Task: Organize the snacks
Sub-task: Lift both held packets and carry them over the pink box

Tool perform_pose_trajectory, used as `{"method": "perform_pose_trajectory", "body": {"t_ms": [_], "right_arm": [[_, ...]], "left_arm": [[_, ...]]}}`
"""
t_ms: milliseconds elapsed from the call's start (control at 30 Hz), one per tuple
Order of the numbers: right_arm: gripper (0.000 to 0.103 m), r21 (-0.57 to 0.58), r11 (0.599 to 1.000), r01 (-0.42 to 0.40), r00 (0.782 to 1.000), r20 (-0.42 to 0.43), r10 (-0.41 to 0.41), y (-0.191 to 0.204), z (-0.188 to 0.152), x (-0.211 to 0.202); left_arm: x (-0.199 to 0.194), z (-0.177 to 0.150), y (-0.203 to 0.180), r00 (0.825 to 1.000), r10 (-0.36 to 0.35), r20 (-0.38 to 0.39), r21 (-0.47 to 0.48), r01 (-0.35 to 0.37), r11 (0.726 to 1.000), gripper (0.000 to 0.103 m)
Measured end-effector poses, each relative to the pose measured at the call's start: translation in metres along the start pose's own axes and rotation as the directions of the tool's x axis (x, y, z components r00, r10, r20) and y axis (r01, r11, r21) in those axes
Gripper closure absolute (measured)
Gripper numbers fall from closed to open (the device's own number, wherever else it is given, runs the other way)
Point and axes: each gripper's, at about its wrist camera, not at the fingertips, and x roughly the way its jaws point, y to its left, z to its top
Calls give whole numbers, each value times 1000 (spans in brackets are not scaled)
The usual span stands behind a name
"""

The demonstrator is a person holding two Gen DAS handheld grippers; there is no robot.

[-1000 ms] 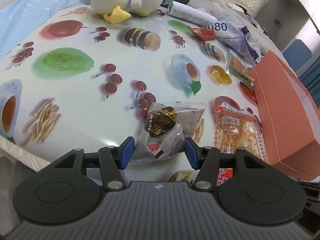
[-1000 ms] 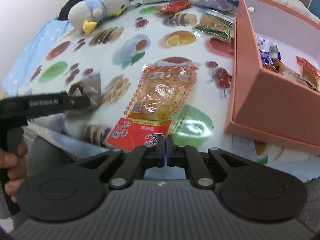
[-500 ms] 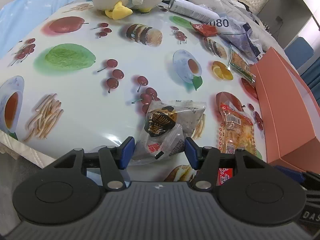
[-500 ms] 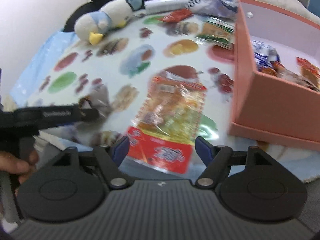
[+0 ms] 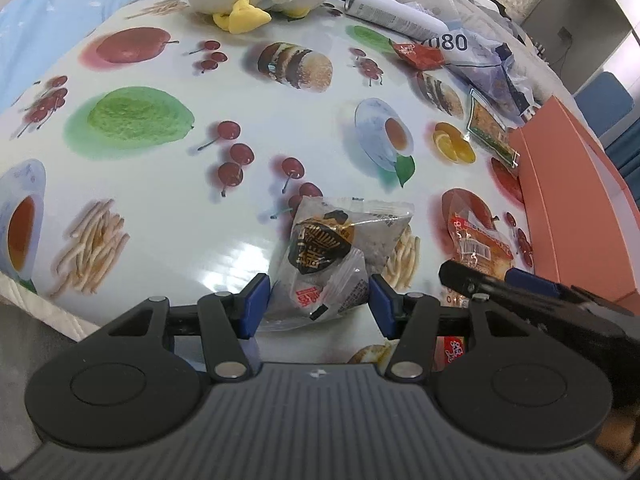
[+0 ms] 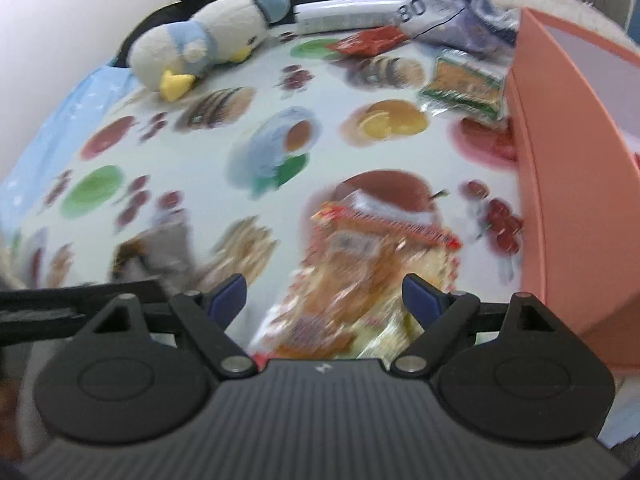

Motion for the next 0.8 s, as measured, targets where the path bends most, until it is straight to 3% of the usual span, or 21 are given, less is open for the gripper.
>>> {"method": "perform_pose_trajectory", "body": {"t_ms": [133, 200, 300, 333, 367, 467, 567, 800], "right_arm": [[15, 9, 1000, 15, 1000, -23, -14, -10, 2, 15], [16, -72, 997, 36, 999, -32, -39, -3, 1, 19], [38, -89, 996, 22, 999, -22, -24, -1, 2, 19], [52, -93, 996, 19, 1000, -18, -20, -2, 4, 18], [60, -89, 996, 21, 1000, -18, -23, -3, 7, 18], [71, -70, 997, 17, 999, -30, -19, -8, 15, 19], [76, -42, 999, -5, 1000, -30, 3, -13, 21, 13], [77, 32, 999, -44, 998, 52, 42, -21, 31, -34]], "left_arm": [[3, 6, 1, 1000, -2, -3, -11, 2, 1000, 44], [4, 10, 1, 1000, 2, -6, -15, -2, 1000, 44], [5, 17, 0, 1000, 6, -3, -24, -6, 1000, 45], [5, 19, 0, 1000, 9, -2, -22, -9, 1000, 45], [5, 21, -1, 1000, 12, 0, -20, -12, 1000, 45], [3, 27, -4, 1000, 11, 10, -25, -10, 1000, 46], [-3, 33, -9, 1000, 2, 24, -25, -1, 1000, 46], [-37, 42, -26, 997, -27, 79, 1, 27, 1000, 48]]}}
